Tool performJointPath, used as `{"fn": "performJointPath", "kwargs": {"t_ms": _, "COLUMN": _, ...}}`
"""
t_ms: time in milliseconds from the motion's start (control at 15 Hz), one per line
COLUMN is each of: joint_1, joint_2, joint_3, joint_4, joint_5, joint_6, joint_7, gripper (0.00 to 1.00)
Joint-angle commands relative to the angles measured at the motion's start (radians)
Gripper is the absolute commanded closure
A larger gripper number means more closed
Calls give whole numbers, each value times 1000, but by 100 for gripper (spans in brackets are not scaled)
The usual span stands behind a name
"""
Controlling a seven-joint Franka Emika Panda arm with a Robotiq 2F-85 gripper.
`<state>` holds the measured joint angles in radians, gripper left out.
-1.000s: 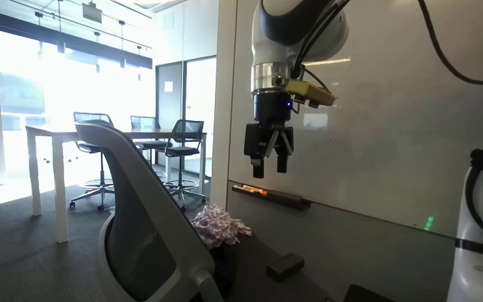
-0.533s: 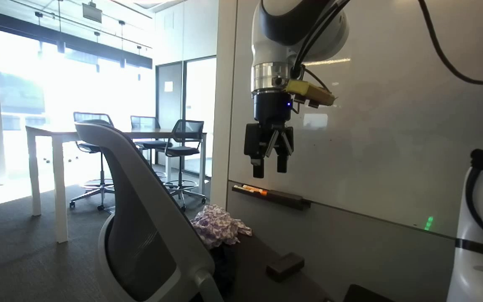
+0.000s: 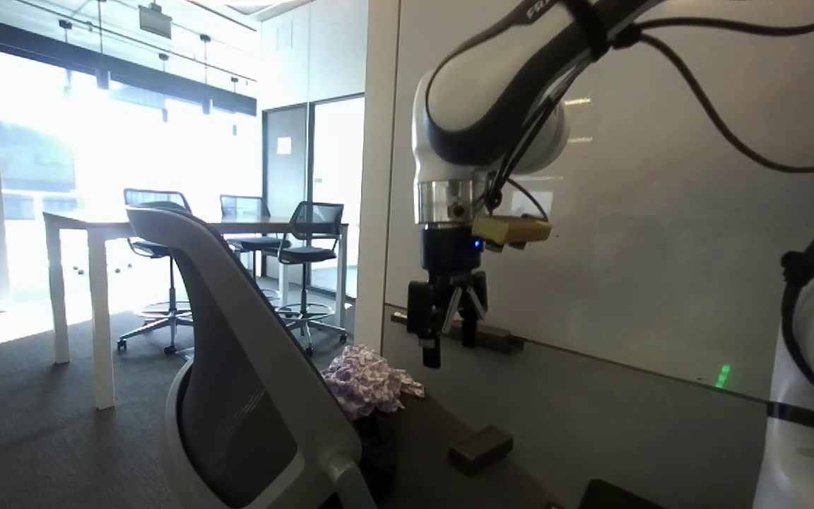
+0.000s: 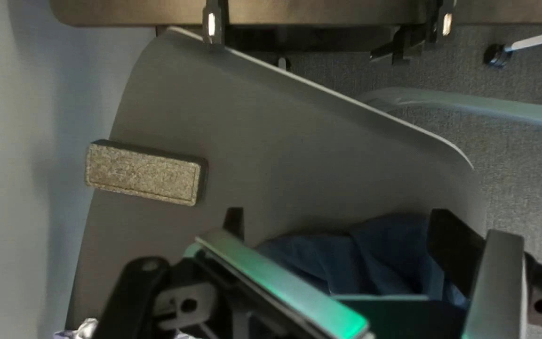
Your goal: Place the clothing on the backrest of the chair then pick up the towel.
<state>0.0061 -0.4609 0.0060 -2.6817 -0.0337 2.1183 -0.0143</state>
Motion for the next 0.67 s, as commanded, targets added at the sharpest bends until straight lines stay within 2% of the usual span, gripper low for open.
{"fn": "performJointPath", "kwargs": {"t_ms": 0, "joint_1": -4, "joint_2": 235, "joint_3": 7, "joint_4": 12, "joint_5": -55, "joint_6": 279, "joint_7": -28, "gripper": 0}}
{"fn": "performJointPath", "kwargs": {"t_ms": 67, "joint_1": -9, "joint_2": 302, "joint_3": 13, "joint_4": 19, "joint_5": -81, "joint_6": 364, "joint_7": -15, "gripper": 0}}
{"fn": "performJointPath", "kwargs": {"t_ms": 333, "joint_1": -7, "joint_2": 556, "joint_3": 8, "joint_4": 173, "joint_5": -142, "joint_6": 529, "joint_7": -9, "gripper": 0}}
{"fn": "performJointPath", "kwargs": {"t_ms": 533, "joint_1": 3, "joint_2": 722, "joint_3": -8, "joint_4": 315, "joint_5": -151, "joint_6": 532, "joint_7": 10, "gripper": 0}}
{"fn": "performJointPath", "kwargs": {"t_ms": 600, "joint_1": 1, "joint_2": 748, "joint_3": 7, "joint_4": 345, "joint_5": -77, "joint_6": 492, "joint_7": -22, "gripper": 0}}
